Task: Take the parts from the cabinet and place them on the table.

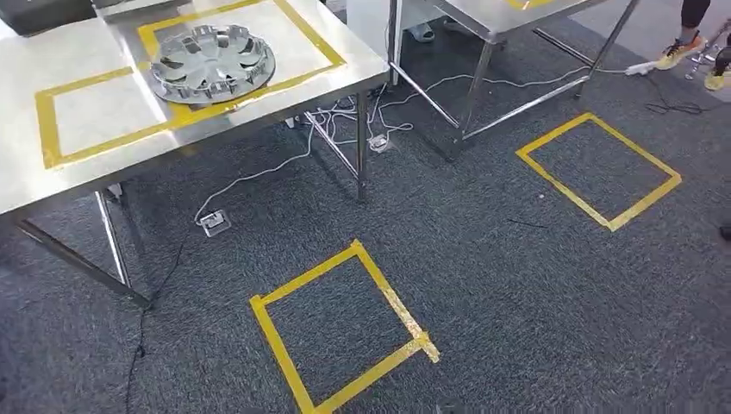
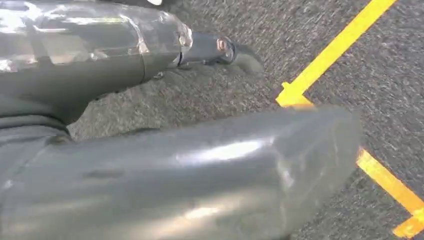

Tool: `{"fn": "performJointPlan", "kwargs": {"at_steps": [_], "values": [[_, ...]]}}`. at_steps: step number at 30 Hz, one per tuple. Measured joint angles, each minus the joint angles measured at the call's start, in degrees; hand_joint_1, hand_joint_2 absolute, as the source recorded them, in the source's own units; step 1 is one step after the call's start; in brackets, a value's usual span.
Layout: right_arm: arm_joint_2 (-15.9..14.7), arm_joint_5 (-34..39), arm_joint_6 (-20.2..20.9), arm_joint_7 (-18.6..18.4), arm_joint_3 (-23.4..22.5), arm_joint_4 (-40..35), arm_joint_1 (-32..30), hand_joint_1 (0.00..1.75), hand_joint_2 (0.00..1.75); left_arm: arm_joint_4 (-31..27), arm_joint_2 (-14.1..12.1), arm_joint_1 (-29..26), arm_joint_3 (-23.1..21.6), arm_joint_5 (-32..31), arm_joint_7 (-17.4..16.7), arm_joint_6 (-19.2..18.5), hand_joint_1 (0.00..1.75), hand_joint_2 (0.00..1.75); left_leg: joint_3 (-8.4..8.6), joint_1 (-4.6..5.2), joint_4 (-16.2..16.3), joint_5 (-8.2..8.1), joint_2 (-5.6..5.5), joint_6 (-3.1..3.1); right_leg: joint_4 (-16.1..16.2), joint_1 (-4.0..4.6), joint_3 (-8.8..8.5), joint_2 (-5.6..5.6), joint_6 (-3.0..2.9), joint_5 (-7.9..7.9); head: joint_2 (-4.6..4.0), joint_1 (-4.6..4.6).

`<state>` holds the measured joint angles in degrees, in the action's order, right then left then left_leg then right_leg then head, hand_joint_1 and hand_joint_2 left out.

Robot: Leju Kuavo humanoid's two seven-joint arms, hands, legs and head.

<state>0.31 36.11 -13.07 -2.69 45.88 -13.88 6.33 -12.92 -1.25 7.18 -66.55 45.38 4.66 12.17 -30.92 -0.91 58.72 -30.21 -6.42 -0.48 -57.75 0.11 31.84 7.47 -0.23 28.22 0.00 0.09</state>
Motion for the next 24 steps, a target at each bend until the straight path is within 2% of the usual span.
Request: {"fn": "performJointPlan", "kwargs": {"at_steps": [1, 2, 3, 4, 6, 7, 8, 9, 10, 11, 12, 13, 14, 16, 17, 18, 19, 20, 21, 22, 23, 24], "values": [[0.0, 0.07, 0.0, -0.11, 0.02, 0.02, -0.1, 0.0, 0.0, 0.02, -0.2, -0.02, 0.0, 0.07, -0.04, 0.2, 0.0, 0.0, 0.09, 0.03, -0.34, 0.15, 0.99, 0.2, 0.17, -0.06, 0.14, 1.01, 0.47, -0.29, 0.0, -0.18], [-0.04, 0.22, 0.0, -0.17, 0.13, 0.02, -0.19, 0.0, 0.0, 0.02, -0.22, 0.05, 0.02, 0.09, -0.15, 0.33, 0.0, 0.0, 0.41, -0.46, -1.12, 0.57, 2.27, 0.61, -0.02, 0.03, 0.31, 0.66, 0.55, -0.14, 0.0, -0.14], [0.02, 0.39, 0.02, -0.2, 0.28, 0.04, -0.3, 0.0, 0.0, 0.0, -0.33, 0.12, 0.02, 0.09, -0.31, 0.39, 0.0, 0.0, 0.7, -0.38, -1.31, 0.62, 3.42, 0.68, -1.28, 0.37, 0.94, -3.25, 0.92, 0.91, 0.0, 0.15], [0.02, 0.44, 0.07, -0.35, 0.37, 0.07, -0.16, 0.0, 0.0, 0.0, -0.35, 0.05, 0.02, 0.09, -0.5, 0.44, 0.0, 0.0, 0.72, -0.3, -1.32, 0.58, 4.65, 0.75, -4.65, 0.19, 2.63, -5.35, 1.4, 3.08, 0.0, 0.98], [0.26, 0.37, 0.33, -0.41, 0.61, 0.07, 0.19, 0.0, 0.0, 0.09, -0.59, -0.26, 0.02, 0.2, -1.11, 0.5, 0.0, 0.0, 0.71, -0.07, -1.3, 0.42, 7.28, 0.81, -13.42, -0.29, 6.98, -6.88, 2.15, 7.17, 0.0, 1.25], [0.39, 0.35, 0.46, -0.55, 0.87, 0.07, 0.13, 0.0, 0.0, 0.13, -0.83, -0.25, 0.02, 0.26, -1.46, 0.5, 0.0, 0.0, 0.66, -0.07, -1.28, 0.32, 8.49, 0.72, -16.84, -0.5, 8.59, -7.16, 2.45, 8.15, 0.0, 1.29], [0.5, 0.24, 0.61, -0.57, 0.94, 0.07, -0.12, 0.0, 0.0, 0.15, -0.94, -0.21, 0.02, 0.28, -1.73, 0.48, 0.0, 0.0, 0.7, -0.08, -1.28, 0.25, 9.29, 0.64, -17.45, -0.75, 8.82, -7.3, 2.66, 7.69, 0.0, 1.42], [0.57, 0.06, 0.72, -0.59, 1.07, 0.11, -0.4, 0.0, 0.0, 0.17, -1.16, -0.05, 0.02, 0.31, -2.27, 0.48, 0.0, 0.0, 0.74, -0.13, -1.28, 0.15, 10.08, 0.51, -15.62, -1.05, 7.74, -7.46, 2.84, 5.84, 0.0, 1.57], [0.59, 0.04, 0.92, -0.59, 1.35, 0.2, -0.48, 0.0, 0.0, 0.17, -1.27, 0.1, 0.02, 0.44, -2.66, 0.46, 0.0, 0.0, 0.86, -0.17, -1.28, 0.07, 10.68, 0.37, -11.45, -1.24, 5.59, -7.74, 2.92, 3.25, 0.0, 1.83], [0.63, 0.04, 1.11, -0.59, 1.51, 0.28, -0.37, 0.0, 0.0, 0.17, -1.36, 0.22, 0.02, 0.44, -2.91, 0.46, 0.0, 0.0, 1.06, -0.27, -1.28, -0.05, 11.28, 0.17, -5.93, -1.29, 2.73, -8.49, 2.86, 0.59, 0.0, 2.01], [0.74, 0.04, 1.27, -0.52, 1.68, 0.33, -0.14, 0.0, 0.0, 0.17, -1.46, 0.34, 0.04, 0.44, -2.97, 0.5, 0.0, 0.0, 1.24, -0.26, -1.3, -0.16, 11.76, -0.07, -1.07, -1.19, 0.27, -10.41, 2.7, -0.83, 0.0, 2.27], [0.94, 0.04, 1.44, -0.5, 1.77, 0.33, 0.27, 0.0, 0.0, 0.15, -1.6, 0.42, 0.04, 0.44, -2.82, 0.55, 0.0, 0.0, 1.17, 0.07, -1.19, -0.33, 12.25, -0.44, 0.24, -0.37, -0.33, -11.99, 2.27, 0.15, 0.0, 2.54], [0.94, 0.09, 1.49, -0.5, 1.77, 0.33, 0.62, 0.0, 0.0, 0.15, -1.64, 0.42, 0.04, 0.44, -2.36, 0.61, 0.0, 0.0, 1.07, 0.07, -1.18, -0.23, 12.45, -0.87, 0.09, -0.39, -0.08, -11.36, 1.29, 0.02, 0.0, 2.4], [0.96, 0.61, 1.42, -0.5, 1.77, 0.33, 0.65, 0.0, 0.0, 0.11, -1.64, 0.56, 0.04, 0.33, -1.25, 0.68, 0.0, 0.0, 1.43, -0.13, -1.34, -0.26, 13.34, -1.44, 0.08, 0.04, 0.36, -10.47, 0.54, 0.15, 0.0, 1.9], [0.88, 0.81, 1.4, -0.5, 1.77, 0.37, 0.73, 0.0, 0.0, -0.06, -1.51, 0.84, 0.04, 0.18, -0.94, 0.68, 0.0, 0.0, 1.64, -0.24, -1.46, -0.45, 13.7, -1.94, 0.66, 0.02, 0.0, -9.92, -0.06, -0.19, 0.0, 2.14], [0.83, 1.05, 1.4, -0.46, 1.75, 0.39, 0.75, 0.0, 0.0, -0.13, -1.53, 1.12, 0.04, 0.02, -0.85, 0.68, 0.0, 0.0, 1.42, -0.59, -0.6, -1.41, 9.57, -2.16, 1.07, -0.28, -0.35, -9.69, -0.52, -0.55, 0.0, 2.02], [0.76, 1.09, 1.35, -0.42, 1.75, 0.48, 0.96, 0.0, 0.0, -0.15, -1.51, 1.25, 0.04, -0.02, -0.76, 0.68, 0.0, 0.0, 0.13, -0.59, 2.18, -3.44, 6.61, -1.92, 1.18, -0.29, -0.34, -9.24, -1.06, -0.66, 0.0, 1.65], [0.79, 1.09, 1.36, -0.33, 1.75, 0.55, 1.21, 0.0, 0.0, -0.15, -1.46, 1.21, 0.04, -0.04, -0.76, 0.68, 0.0, 0.0, -1.72, -0.53, 6.43, -5.74, 5.84, -1.79, 1.2, -0.19, -0.26, -8.61, -1.35, -0.67, 0.0, 1.21], [0.85, 1.09, 1.38, -0.31, 1.75, 0.55, 1.39, 0.0, 0.0, -0.15, -1.42, 1.05, 0.02, -0.04, -0.83, 0.66, 0.0, 0.0, -3.97, -0.47, 11.24, -7.88, 5.77, -1.73, 1.19, 0.09, -0.25, -7.82, -1.51, -0.65, 0.0, 0.89], [0.94, 1.09, 1.4, -0.31, 1.77, 0.55, 1.39, 0.0, 0.0, -0.13, -1.42, 0.93, 0.02, -0.04, -0.85, 0.66, 0.0, 0.0, -5.98, -0.41, 15.02, -9.14, 5.84, -1.65, 1.14, 0.36, -0.25, -6.94, -1.59, -0.62, 0.0, 0.63], [0.94, 1.09, 1.4, -0.28, 1.77, 0.57, 1.34, 0.0, 0.0, -0.13, -1.42, 0.93, 0.02, -0.04, -0.87, 0.66, 0.0, 0.0, -6.92, -0.3, 16.28, -8.81, 6.02, -1.56, 1.05, 0.51, -0.26, -6.06, -1.61, -0.62, 0.0, 0.33], [0.92, 1.09, 1.4, -0.28, 1.77, 0.61, 1.23, 0.0, 0.0, -0.13, -1.42, 0.97, 0.02, -0.04, -0.87, 0.66, 0.0, 0.0, -6.65, -0.21, 14.97, -7.09, 6.13, -1.41, 0.94, 0.57, -0.3, -5.22, -1.63, -0.59, 0.0, 0.07]]}}
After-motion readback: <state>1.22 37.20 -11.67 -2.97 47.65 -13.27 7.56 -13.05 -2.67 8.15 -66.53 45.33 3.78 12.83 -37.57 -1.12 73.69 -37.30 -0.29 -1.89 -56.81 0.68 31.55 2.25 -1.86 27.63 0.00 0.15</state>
